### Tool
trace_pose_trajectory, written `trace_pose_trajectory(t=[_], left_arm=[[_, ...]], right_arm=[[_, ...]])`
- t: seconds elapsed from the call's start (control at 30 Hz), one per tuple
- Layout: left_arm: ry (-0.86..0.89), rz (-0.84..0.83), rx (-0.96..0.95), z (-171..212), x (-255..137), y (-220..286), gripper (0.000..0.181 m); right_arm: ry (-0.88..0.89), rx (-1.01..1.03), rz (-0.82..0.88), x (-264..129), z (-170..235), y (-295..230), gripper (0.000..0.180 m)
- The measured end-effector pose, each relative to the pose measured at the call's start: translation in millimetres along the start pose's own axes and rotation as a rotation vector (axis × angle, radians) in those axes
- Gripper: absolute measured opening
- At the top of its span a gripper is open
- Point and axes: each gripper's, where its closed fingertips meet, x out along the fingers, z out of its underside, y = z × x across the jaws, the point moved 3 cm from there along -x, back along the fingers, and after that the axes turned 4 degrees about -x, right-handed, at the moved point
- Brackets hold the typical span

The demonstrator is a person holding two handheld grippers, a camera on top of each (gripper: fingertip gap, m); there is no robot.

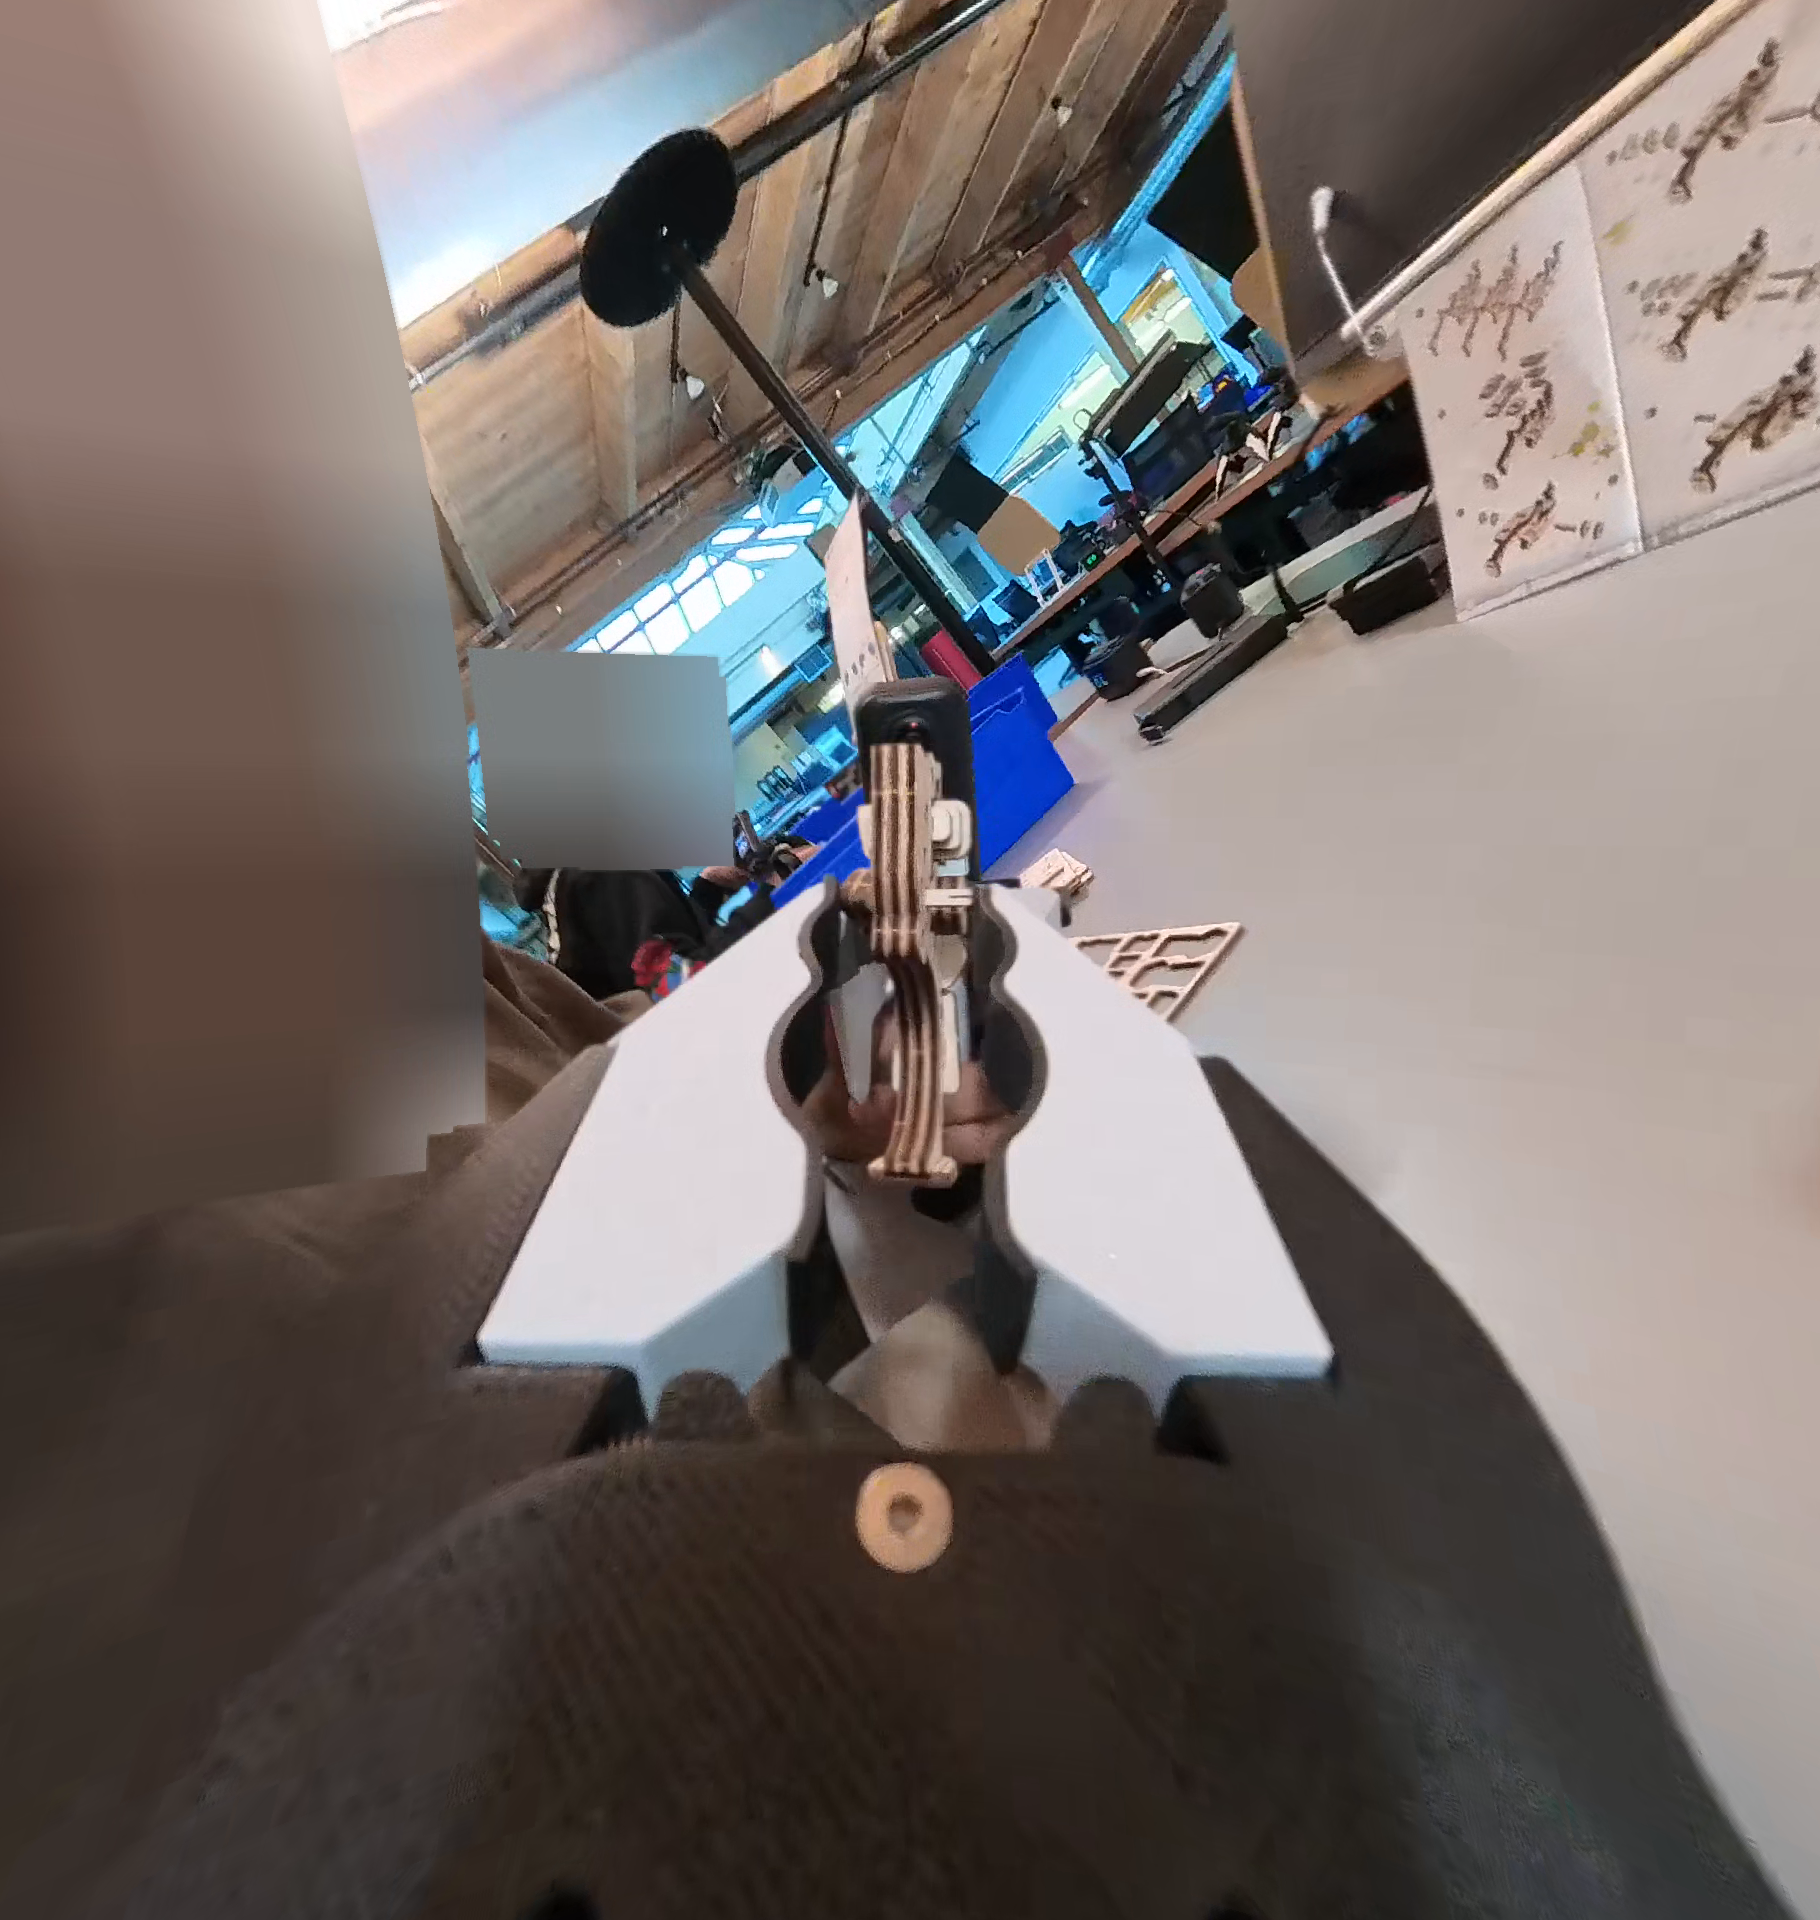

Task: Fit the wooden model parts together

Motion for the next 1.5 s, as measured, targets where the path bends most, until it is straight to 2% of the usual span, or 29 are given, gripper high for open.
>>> trace_pose_trajectory(t=[0.23, 0.33, 0.4, 0.5, 0.6, 0.77, 0.87, 1.0, 1.1, 1.2, 1.27, 1.4, 1.5], left_arm=[[0.008, 0.032, 0.012, -2, 0, 6, 0.034], [0.003, 0.036, 0.018, -1, 0, 7, 0.035], [-0.018, 0.002, 0.026, 1, 1, 3, 0.036], [-0.022, -0.059, 0.049, -1, 1, -1, 0.041], [-0.016, -0.214, 0.086, -7, -7, -12, 0.049], [0.006, -0.456, 0.210, -18, -36, -11, 0.052], [0.042, -0.599, 0.284, -20, -69, 0, 0.053], [0.143, -0.723, 0.288, -19, -120, 19, 0.053], [0.198, -0.747, 0.237, -15, -142, 26, 0.050], [0.186, -0.743, 0.205, -9, -146, 24, 0.049], [0.158, -0.734, 0.190, -4, -142, 23, 0.049], [0.119, -0.723, 0.176, 5, -135, 22, 0.048], [0.097, -0.723, 0.172, 9, -132, 20, 0.047]], right_arm=[[-0.095, -0.263, 0.039, 9, 10, -13, 0.023], [-0.125, -0.299, 0.046, 12, 15, -14, 0.024], [-0.122, -0.258, 0.036, 13, 15, -13, 0.023], [-0.092, -0.065, 0.071, 9, 13, 4, 0.024], [-0.127, 0.111, 0.150, 4, 22, 32, 0.016], [-0.272, 0.203, 0.269, 7, 50, 59, 0.014], [-0.369, 0.217, 0.309, 10, 66, 67, 0.010], [-0.397, 0.169, 0.367, 9, 64, 78, 0.012], [-0.379, 0.116, 0.377, 10, 54, 81, 0.019], [-0.399, 0.001, 0.335, 23, 51, 70, 0.029], [-0.484, -0.143, 0.350, 33, 60, 62, 0.036], [-0.705, -0.551, 0.473, 46, 80, 54, 0.047], [-0.832, -0.920, 0.546, 52, 86, 50, 0.045]])
